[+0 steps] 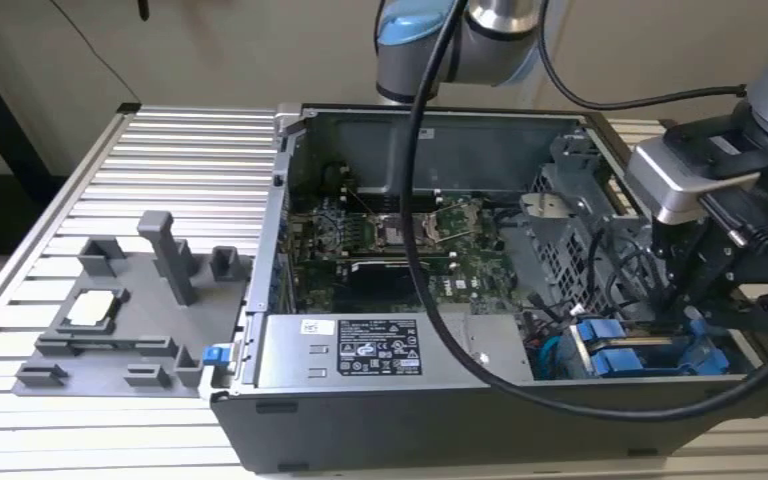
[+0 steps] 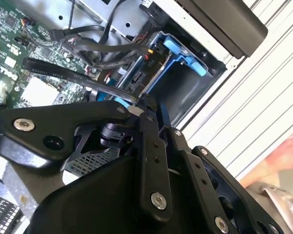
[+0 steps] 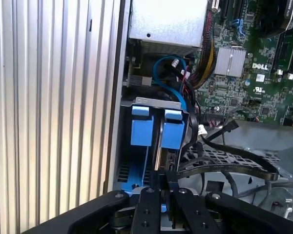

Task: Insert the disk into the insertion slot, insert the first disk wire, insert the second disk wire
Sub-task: 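Insert the second disk wire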

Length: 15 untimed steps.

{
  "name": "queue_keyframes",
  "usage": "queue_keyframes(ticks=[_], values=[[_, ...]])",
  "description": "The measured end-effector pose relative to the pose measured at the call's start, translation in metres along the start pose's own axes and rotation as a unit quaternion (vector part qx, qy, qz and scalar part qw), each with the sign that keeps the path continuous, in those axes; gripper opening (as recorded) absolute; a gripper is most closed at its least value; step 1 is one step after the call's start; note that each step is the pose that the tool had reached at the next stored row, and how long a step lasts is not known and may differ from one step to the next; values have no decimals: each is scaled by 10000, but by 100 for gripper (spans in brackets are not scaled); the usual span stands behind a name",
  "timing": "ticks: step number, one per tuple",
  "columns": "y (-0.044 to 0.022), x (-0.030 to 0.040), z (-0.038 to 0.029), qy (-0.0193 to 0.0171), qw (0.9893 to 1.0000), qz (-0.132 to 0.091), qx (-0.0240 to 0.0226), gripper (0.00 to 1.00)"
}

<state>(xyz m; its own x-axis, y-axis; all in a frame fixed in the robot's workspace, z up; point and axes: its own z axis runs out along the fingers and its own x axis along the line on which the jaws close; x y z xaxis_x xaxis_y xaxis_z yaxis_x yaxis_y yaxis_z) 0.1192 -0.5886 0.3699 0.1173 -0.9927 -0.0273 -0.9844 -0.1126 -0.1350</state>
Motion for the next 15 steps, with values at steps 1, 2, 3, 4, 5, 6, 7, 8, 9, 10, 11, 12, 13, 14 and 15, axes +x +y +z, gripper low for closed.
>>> queue_keyframes(ticks=[1,2,3,4,5,6,7,8,9,10,11,12,13,14,15], values=[[-1,21,0,-9,10000,2,-23,16],[0,34,2,-24,10000,4,-39,16],[2,42,5,-46,10000,10,-46,16],[3,43,7,-79,10000,20,-45,16],[3,43,8,-120,9999,34,-42,16],[2,43,10,-167,9998,48,-37,16],[2,43,11,-216,9997,63,-32,16],[3,43,12,-263,9996,78,-26,16],[3,43,16,-296,9995,93,-22,16],[3,42,25,-300,9995,115,-25,16],[2,40,37,-296,9995,143,-30,16],[0,37,49,-294,9994,169,-37,16],[-3,34,61,-292,9994,193,-46,16],[-7,31,73,-290,9993,213,-55,16],[-16,30,85,-289,9993,225,-67,16]])
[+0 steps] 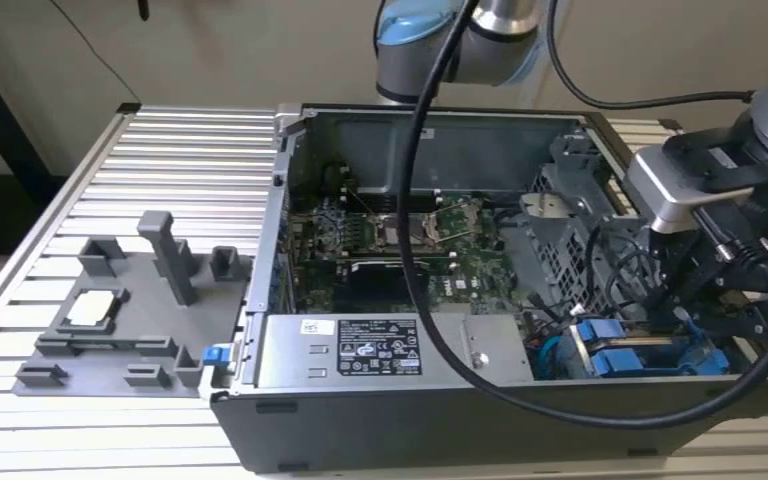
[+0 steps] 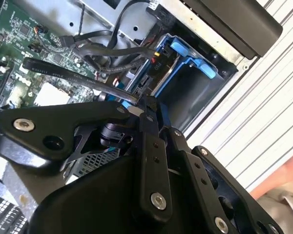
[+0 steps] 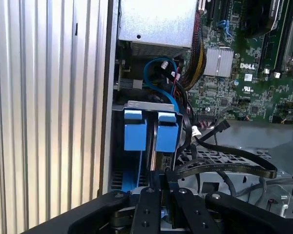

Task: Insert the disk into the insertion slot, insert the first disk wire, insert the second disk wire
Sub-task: 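Insert the second disk wire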

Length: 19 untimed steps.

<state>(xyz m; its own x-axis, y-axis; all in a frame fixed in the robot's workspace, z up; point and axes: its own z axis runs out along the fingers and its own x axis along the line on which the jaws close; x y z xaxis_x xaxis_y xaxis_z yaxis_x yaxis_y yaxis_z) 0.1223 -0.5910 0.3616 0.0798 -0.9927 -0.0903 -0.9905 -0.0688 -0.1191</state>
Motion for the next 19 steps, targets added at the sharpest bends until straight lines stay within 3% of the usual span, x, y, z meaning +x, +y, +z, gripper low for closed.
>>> queue_keyframes(ticks=[4,9,13,16,19], values=[[-61,-5,43,-5,10000,16,-84,16],[-66,-14,82,0,9997,147,-182,16],[-84,-64,110,10,9996,179,-221,16],[-116,-129,127,57,9995,176,-237,16],[-140,-135,143,86,9995,175,-247,16]])
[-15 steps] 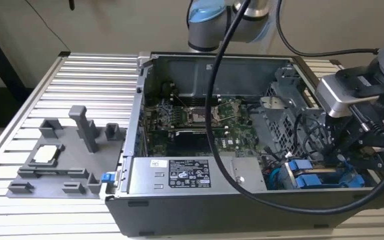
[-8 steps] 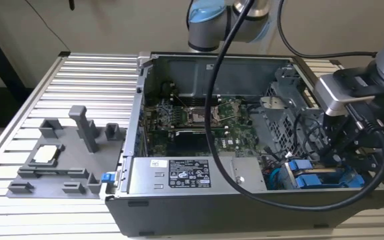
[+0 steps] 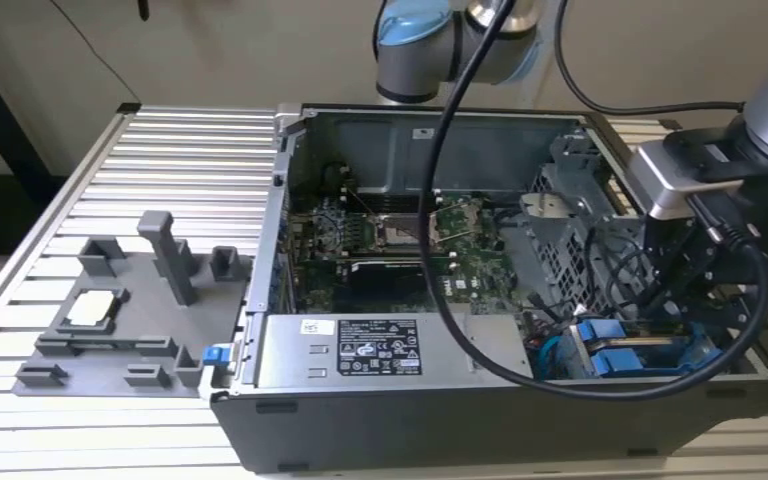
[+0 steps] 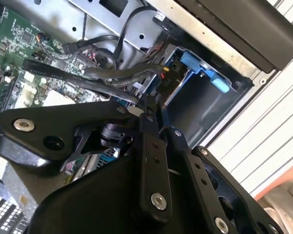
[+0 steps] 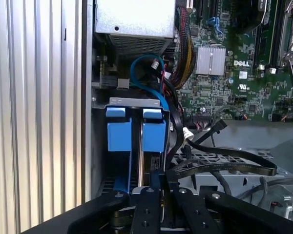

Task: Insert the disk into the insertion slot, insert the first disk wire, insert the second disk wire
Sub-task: 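Insert the second disk wire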

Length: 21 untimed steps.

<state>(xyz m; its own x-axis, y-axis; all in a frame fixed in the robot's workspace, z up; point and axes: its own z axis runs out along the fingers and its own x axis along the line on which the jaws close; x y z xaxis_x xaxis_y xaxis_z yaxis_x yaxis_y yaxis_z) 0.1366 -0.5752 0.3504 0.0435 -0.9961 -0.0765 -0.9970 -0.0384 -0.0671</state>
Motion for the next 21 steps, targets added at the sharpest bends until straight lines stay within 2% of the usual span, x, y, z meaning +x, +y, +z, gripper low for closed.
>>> queue_keyframes(ticks=[6,21], values=[[-46,5,44,18,10000,11,-28,16],[-72,15,129,47,9999,131,-65,16]])
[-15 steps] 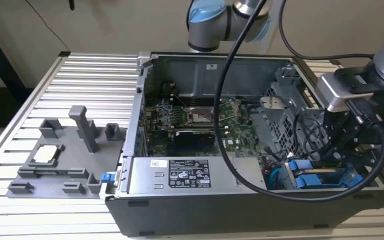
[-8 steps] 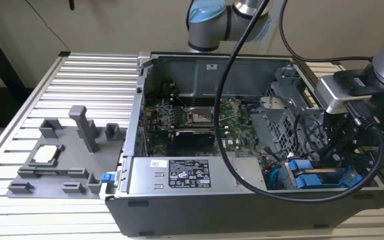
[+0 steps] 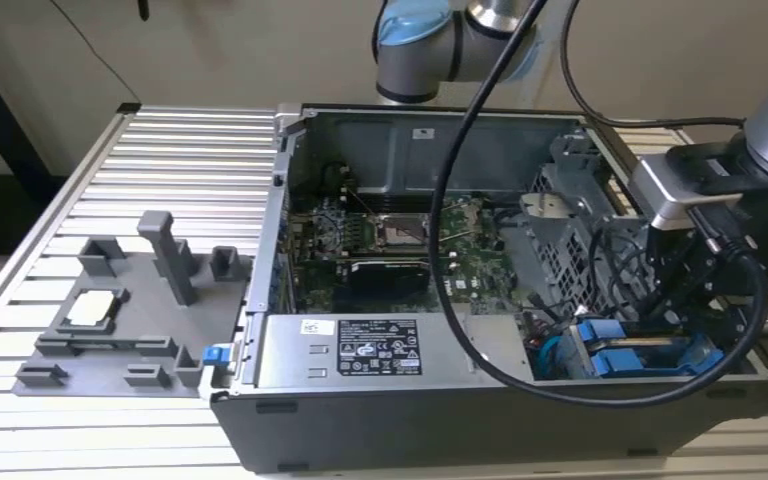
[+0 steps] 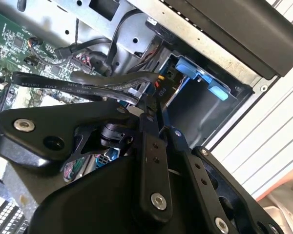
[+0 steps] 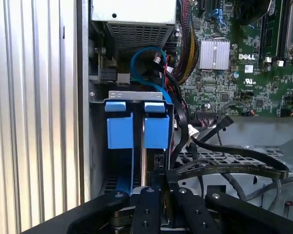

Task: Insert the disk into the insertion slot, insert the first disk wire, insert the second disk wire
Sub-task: 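Insert the second disk wire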

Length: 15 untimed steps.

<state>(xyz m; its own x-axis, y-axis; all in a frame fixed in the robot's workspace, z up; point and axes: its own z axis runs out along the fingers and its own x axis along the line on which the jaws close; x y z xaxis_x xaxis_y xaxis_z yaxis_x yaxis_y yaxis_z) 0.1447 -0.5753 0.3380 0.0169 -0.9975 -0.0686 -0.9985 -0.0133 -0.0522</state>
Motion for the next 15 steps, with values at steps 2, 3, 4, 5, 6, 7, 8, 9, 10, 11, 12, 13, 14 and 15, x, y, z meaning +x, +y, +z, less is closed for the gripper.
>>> queue_keyframes(ticks=[2,3,4,5,6,7,8,9,10,11,12,13,14,15], values=[[1,7,24,3,10000,12,-1,16],[1,11,42,-3,10000,17,0,18],[0,13,59,-4,10000,21,0,18],[0,17,69,1,10000,24,1,18],[0,18,73,2,10000,27,1,24],[0,15,68,6,10000,30,-2,24],[-1,15,68,7,10000,31,-8,24],[-3,16,69,3,10000,33,-15,24],[-6,16,62,-4,10000,35,-24,24],[-8,15,47,-8,10000,38,-31,24],[-10,15,29,-12,10000,39,-36,24],[-11,14,4,-13,10000,41,-40,24],[-14,12,-35,-5,10000,41,-42,24],[-16,8,-67,-2,10000,40,-44,24]])
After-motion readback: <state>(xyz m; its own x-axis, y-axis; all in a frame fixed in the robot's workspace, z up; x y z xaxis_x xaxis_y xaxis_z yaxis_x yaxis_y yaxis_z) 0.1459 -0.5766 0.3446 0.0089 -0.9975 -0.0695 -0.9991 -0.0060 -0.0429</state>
